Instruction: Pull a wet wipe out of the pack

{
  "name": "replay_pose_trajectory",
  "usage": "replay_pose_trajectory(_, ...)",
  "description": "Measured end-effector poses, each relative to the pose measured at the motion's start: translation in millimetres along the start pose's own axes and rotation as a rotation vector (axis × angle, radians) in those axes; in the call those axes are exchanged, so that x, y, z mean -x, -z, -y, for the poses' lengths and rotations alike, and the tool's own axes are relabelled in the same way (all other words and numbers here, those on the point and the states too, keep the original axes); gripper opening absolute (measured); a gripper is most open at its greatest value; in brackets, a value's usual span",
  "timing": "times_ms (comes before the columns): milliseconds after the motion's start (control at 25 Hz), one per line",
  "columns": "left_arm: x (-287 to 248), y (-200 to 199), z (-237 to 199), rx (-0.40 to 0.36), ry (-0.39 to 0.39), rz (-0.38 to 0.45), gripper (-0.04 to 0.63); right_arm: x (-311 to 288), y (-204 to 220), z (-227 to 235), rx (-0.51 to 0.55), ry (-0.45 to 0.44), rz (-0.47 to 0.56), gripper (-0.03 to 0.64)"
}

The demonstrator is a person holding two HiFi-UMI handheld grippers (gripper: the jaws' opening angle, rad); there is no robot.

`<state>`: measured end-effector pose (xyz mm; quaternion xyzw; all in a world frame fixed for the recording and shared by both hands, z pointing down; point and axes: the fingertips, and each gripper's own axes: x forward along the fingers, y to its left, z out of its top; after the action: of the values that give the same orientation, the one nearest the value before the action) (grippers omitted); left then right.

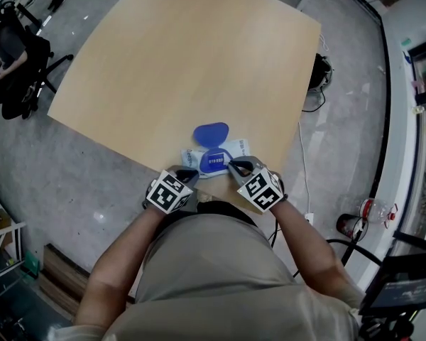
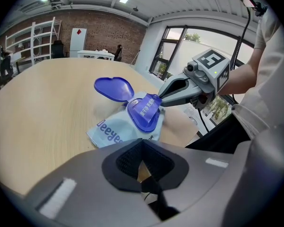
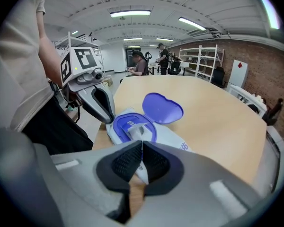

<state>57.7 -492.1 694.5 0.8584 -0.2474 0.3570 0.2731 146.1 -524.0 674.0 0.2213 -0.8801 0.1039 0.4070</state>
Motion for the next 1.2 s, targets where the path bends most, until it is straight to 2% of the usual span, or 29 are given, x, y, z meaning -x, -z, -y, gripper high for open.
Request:
replay_pose_trajectory(680, -12, -2, -13, 0.004, -0.006, -0.004, 0.006, 21, -13, 34, -0.083, 0.092, 0.075, 0.005)
replay_pose_trajectory(1200, -20, -3, -16, -0.008, 0.000, -0.009, 0.006, 46, -27, 55, -0.105, 0.171, 0.135, 0.005)
